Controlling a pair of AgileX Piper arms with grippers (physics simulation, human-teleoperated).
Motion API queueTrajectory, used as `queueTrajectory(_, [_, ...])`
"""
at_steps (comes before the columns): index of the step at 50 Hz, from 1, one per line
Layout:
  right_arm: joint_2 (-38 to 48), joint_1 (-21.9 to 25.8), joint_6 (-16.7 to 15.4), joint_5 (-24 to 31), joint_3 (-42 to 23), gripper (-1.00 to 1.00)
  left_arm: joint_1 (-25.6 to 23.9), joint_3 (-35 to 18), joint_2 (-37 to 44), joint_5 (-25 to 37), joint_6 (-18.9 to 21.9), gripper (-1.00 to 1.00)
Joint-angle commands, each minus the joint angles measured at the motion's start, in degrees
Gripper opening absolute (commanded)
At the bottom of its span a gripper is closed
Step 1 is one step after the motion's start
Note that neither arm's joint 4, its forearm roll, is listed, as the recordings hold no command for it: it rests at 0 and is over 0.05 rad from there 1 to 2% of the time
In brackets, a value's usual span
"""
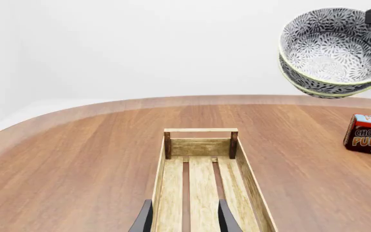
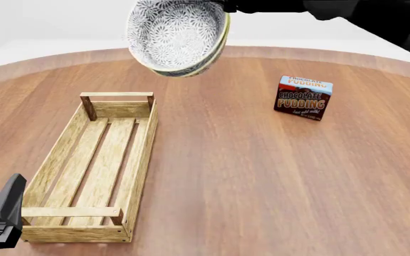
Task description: Stack the left bowl on the right bowl and place them in the tray.
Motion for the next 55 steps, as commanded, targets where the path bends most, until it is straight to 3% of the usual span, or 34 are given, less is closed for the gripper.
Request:
queueTrajectory(1, [12.26, 4.63, -0.07, 2.67, -15.66, -1.0, 0.0, 0.0, 0.0, 0.0, 0.0, 1.0])
queueTrajectory(22, [23.99, 10.1, 2.57, 3.31, -27.79, -1.0, 0.0, 0.0, 0.0, 0.0, 0.0, 1.0])
queueTrajectory(31, [25.77, 11.38, 4.34, -0.95, -25.18, -1.0, 0.0, 0.0, 0.0, 0.0, 0.0, 1.0])
queueTrajectory(38, [25.99, 13.79, 6.45, -7.62, -19.78, -1.0, 0.0, 0.0, 0.0, 0.0, 0.0, 1.0])
queueTrajectory(55, [27.35, 15.1, 8.78, -13.62, -15.45, -1.0, 0.0, 0.0, 0.0, 0.0, 0.0, 1.0])
